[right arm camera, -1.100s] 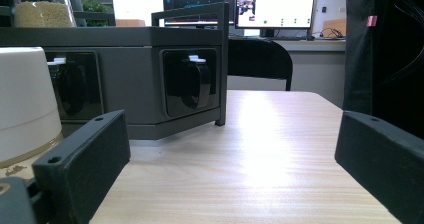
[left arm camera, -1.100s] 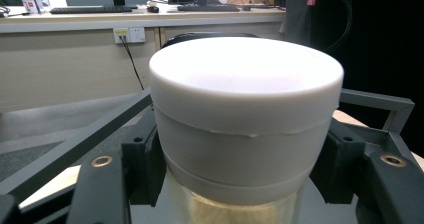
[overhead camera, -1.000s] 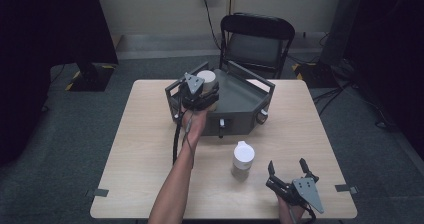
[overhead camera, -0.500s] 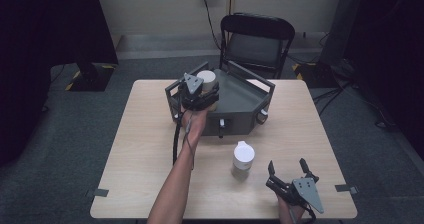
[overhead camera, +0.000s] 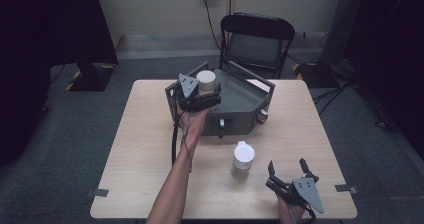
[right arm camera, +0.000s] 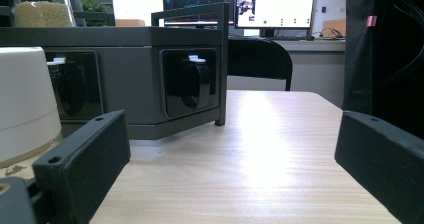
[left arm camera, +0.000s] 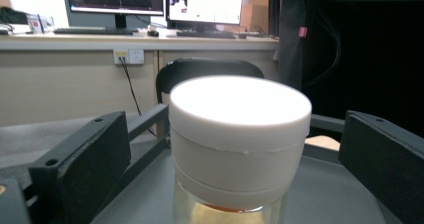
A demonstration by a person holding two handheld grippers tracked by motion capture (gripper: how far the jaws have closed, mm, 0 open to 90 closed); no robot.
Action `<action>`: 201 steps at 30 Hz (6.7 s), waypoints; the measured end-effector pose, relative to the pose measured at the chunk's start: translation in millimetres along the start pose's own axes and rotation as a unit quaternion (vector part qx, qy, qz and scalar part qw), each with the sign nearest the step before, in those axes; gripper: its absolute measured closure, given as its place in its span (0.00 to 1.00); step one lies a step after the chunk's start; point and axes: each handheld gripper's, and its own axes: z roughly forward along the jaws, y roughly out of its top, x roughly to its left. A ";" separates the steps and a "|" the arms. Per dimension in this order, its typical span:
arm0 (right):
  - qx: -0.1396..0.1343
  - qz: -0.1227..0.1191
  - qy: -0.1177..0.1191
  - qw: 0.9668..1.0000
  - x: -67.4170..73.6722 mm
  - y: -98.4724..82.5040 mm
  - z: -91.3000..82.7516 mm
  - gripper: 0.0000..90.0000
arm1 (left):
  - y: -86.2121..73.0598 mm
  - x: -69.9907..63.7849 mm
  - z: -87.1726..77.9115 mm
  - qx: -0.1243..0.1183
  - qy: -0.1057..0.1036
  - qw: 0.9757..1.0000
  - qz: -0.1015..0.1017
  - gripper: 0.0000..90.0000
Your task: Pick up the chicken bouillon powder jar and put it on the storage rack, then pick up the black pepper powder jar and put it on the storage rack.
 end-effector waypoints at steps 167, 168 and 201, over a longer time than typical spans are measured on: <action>0.000 -0.004 0.012 1.000 -3.5 0.9 -0.3 0.00 | -186.8 -7.7 -191.7 -0.041 0.079 0.996 0.027 0.00; 0.002 -0.004 0.011 1.000 -3.2 2.0 -0.2 0.00 | -186.7 -7.6 -191.7 -0.041 0.079 0.996 0.027 0.00; -0.040 -0.015 0.078 0.996 25.9 43.0 5.9 0.00 | -186.5 -7.0 -191.7 -0.041 0.078 0.996 0.027 0.01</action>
